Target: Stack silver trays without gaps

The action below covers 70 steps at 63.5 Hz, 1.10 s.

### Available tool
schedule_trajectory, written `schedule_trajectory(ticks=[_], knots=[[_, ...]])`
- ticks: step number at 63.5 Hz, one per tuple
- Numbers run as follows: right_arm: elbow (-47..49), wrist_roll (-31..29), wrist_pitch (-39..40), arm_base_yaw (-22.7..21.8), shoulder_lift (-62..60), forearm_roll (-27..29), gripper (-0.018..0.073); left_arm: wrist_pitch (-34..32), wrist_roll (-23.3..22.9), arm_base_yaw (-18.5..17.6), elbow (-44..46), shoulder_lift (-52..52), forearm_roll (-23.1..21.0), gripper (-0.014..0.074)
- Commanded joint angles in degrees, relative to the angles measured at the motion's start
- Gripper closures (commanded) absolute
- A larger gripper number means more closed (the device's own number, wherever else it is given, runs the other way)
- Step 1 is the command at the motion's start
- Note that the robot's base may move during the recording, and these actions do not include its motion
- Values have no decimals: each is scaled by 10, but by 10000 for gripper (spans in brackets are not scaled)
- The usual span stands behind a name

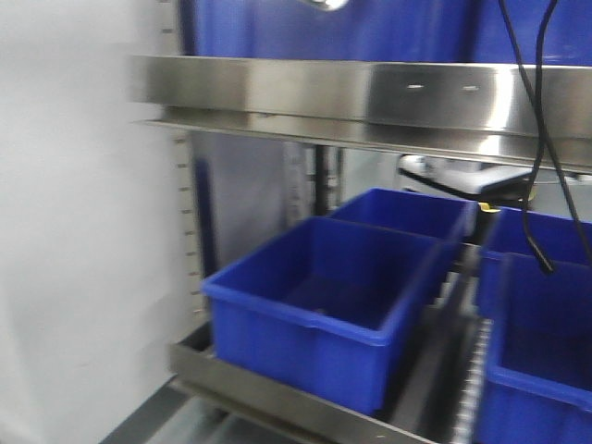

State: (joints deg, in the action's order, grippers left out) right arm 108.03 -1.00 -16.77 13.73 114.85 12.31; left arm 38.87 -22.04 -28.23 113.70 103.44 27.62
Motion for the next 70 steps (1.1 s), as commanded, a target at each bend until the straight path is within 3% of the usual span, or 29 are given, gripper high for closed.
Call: schedule_trajectory(ticks=[1,70], knots=[[-1,-17,16,-11,17,-32,638,-45,-5,-7,9,-1,-22,601],[-1,-17,23,-11,18,-32,638,-44,-5,-5,9,55,-22,601]])
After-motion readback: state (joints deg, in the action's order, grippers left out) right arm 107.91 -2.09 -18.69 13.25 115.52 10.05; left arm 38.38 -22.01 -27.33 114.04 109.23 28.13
